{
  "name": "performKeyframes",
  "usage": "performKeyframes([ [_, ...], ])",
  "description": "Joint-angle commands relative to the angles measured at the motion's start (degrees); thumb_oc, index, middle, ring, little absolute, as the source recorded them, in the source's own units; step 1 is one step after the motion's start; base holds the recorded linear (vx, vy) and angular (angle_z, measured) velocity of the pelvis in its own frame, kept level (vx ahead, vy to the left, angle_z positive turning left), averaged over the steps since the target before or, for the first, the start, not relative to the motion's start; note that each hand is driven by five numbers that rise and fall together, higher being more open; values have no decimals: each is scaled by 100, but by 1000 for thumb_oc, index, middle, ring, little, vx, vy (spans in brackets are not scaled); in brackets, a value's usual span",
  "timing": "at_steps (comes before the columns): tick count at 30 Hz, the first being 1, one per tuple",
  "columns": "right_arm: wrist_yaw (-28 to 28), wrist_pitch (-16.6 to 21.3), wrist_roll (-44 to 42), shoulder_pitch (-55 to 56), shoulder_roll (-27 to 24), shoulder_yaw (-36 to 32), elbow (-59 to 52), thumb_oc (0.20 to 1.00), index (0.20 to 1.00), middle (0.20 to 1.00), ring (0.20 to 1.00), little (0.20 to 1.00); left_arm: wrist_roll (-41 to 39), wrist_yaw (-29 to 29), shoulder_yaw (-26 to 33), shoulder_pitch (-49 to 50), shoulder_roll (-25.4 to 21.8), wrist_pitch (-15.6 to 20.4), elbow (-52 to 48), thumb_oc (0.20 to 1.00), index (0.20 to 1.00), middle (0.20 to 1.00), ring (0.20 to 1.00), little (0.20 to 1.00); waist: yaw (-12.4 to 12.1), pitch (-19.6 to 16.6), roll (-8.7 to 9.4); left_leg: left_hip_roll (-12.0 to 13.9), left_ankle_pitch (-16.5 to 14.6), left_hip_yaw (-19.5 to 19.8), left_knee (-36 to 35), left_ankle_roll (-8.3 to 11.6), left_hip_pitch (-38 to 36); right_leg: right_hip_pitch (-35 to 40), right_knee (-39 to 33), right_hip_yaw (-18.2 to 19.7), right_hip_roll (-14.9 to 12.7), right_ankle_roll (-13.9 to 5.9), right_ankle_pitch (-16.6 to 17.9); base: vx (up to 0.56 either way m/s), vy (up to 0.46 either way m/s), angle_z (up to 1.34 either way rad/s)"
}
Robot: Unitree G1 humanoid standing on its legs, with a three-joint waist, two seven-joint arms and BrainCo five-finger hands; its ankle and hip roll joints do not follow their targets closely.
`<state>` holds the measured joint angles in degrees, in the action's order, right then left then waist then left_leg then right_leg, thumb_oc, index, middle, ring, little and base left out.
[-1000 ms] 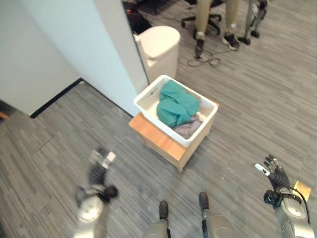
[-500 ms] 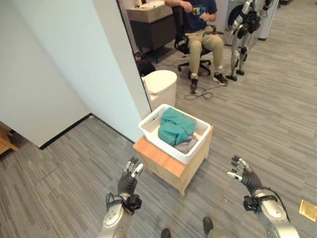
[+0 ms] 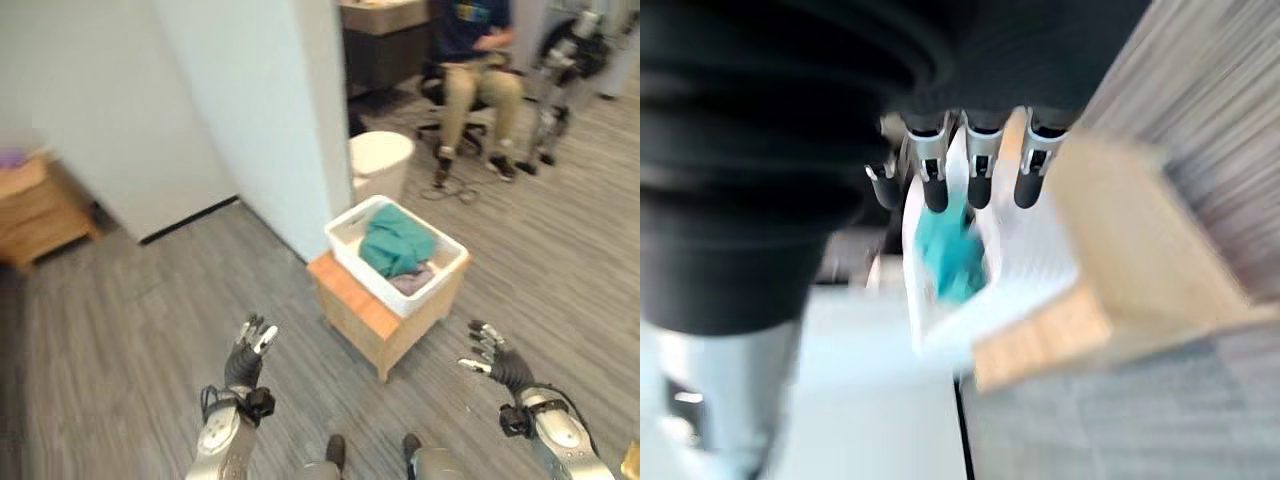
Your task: Pick up bed clothes into laundry basket.
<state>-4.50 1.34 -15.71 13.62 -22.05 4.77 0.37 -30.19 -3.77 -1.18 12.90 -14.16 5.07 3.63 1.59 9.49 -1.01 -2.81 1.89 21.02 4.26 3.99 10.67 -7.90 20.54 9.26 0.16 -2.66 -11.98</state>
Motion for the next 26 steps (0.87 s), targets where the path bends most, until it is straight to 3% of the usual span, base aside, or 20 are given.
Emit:
performKeyframes([
  [1, -120, 295, -31, -412, -248, -31, -501, 1000, 1000, 1000, 1000, 1000, 127, 13, 480, 194, -250, 323, -265, 1000, 1000, 1000, 1000, 1000, -81, 18, 15, 84, -116, 441, 296, 98, -392, 828, -949, 1058, -118, -349, 183, -124, -254, 176],
  [2, -121, 295, -33, -411, -253, -29, -501, 1000, 1000, 1000, 1000, 1000, 127, 13, 481, 204, -245, 318, -276, 1000, 1000, 1000, 1000, 1000, -62, 15, 9, 84, -112, 460, 292, 103, -390, 832, -952, 1039, -117, -343, 184, -285, -437, 138],
  [3, -126, 306, -45, -487, -370, -26, -534, 1000, 1000, 1000, 1000, 1000, 23, -14, 612, 329, -32, 343, -215, 1000, 1000, 1000, 1000, 1000, -273, 112, 18, 105, 138, 725, 278, 238, -187, 960, -1252, 888, -159, -246, 216, -269, -415, 141],
  [4, -109, 306, -32, -530, -444, -37, -516, 1000, 1000, 1000, 1000, 1000, -14, -28, 633, 372, 1, 345, -186, 1000, 1000, 1000, 1000, 1000, -336, 150, -18, 166, 354, 906, 212, 332, -72, 969, -1368, 889, -59, -194, 248, -377, -522, 142],
  [5, -49, 314, -66, -526, -485, -119, -540, 1000, 1000, 1000, 1000, 1000, -81, -57, 616, 364, 56, 339, -147, 1000, 1000, 1000, 1000, 1000, -365, 209, -53, 213, 561, 859, 154, 397, 99, 999, -1466, 795, -1, -128, 293, -322, -369, 148],
  [6, -4, 302, -95, -432, -505, -258, -486, 1000, 1000, 1000, 1000, 1000, -192, -101, 621, 396, 198, 339, -63, 1000, 1000, 1000, 1000, 1000, -379, 301, -73, 211, 666, 484, 190, 301, 315, 1007, -1501, 591, -7, -67, 343, -347, -283, 197],
  [7, 40, 295, -57, -347, -532, -347, -464, 1000, 1000, 1000, 1000, 1000, -198, -55, 579, 438, 221, 315, -21, 1000, 1000, 1000, 1000, 1000, -315, 375, -23, 256, 533, -14, 277, 158, 316, 961, -1470, 350, -44, -43, 384, -403, -252, 211],
  [8, 132, 304, -5, -310, -536, -434, -365, 1000, 1000, 1000, 1000, 1000, -141, -79, 580, 387, 211, 316, 75, 1000, 1000, 1000, 1000, 1000, -241, 406, 72, 392, 248, -779, 604, 33, 223, 865, -1441, 20, -163, -63, 479, -282, -137, 204],
  [9, 133, 307, -4, -316, -534, -434, -361, 1000, 1000, 1000, 1000, 1000, -141, -79, 581, 381, 210, 317, 79, 1000, 1000, 1000, 1000, 1000, -247, 407, 70, 392, 242, -783, 628, 30, 242, 857, -1445, 26, -161, -67, 488, -440, -212, 218],
  [10, 257, 276, -97, -95, -410, -648, -239, 1000, 1000, 1000, 1000, 1000, -46, -24, 605, 534, 162, 239, 63, 1000, 1000, 1000, 1000, 1000, -131, 372, 203, 529, -178, -1602, 1283, -31, 68, 765, -1513, -615, -379, -62, 598, -415, -191, 182],
  [11, 270, 302, -236, 51, -280, -808, -176, 1000, 1000, 1000, 1000, 1000, 12, 27, 626, 625, 130, 209, 39, 1000, 1000, 1000, 1000, 1000, -29, 327, 235, 668, -298, -2055, 1530, -61, -143, 721, -1515, -992, -466, -65, 637, -476, -224, 177],
  [14, 299, 294, -258, 335, -126, -1039, -133, 1000, 1000, 1000, 1000, 1000, 189, 99, 748, 741, 46, 154, -46, 1000, 1000, 1000, 1000, 1000, 170, 199, 246, 840, -510, -2510, 1667, -24, -571, 655, -1528, -1518, -586, -88, 680, -175, -40, 178],
  [15, 320, 301, -257, 446, -32, -1127, -158, 1000, 1000, 1000, 1000, 1000, 237, 83, 767, 770, 31, 146, -32, 1000, 1000, 1000, 1000, 1000, 289, 146, 189, 954, -609, -2772, 1357, -2, -868, 571, -1455, -1849, -642, -117, 684, -181, 74, 104],
  [16, 329, 286, -282, 489, 78, -1143, -142, 1000, 1000, 1000, 1000, 1000, 212, 86, 752, 768, 84, 153, -28, 1000, 1000, 1000, 1000, 1000, 358, 43, 30, 967, -528, -2979, 376, 24, -1108, 526, -1497, -2162, -652, -217, 755, -148, 138, 76],
  [17, 325, 257, -283, 515, 140, -1157, -128, 1000, 1000, 1000, 1000, 1000, 194, 68, 757, 781, 147, 143, -4, 1000, 1000, 1000, 1000, 1000, 363, -3, -41, 904, -543, -2897, -55, 13, -1239, 482, -1485, -2264, -667, -277, 794, -173, 203, 148],
  [18, 383, 221, -280, 420, 199, -1088, 81, 1000, 1000, 1000, 1000, 1000, 215, -11, 670, 691, 204, 125, 15, 1000, 1000, 1000, 1000, 1000, 404, -84, -113, 838, -331, -2649, -541, 5, -1274, 379, -1386, -2420, -763, -343, 869, -154, 140, 158],
  [26, 305, 81, -282, 120, 231, -736, 87, 1000, 1000, 1000, 1000, 1000, 673, -75, 693, 765, 64, 133, -123, 1000, 1000, 1000, 1000, 1000, 151, -92, -47, 611, -301, -2577, -664, -180, -1344, 426, -1344, -2503, -1032, -478, 1034, -72, 87, 39],
])
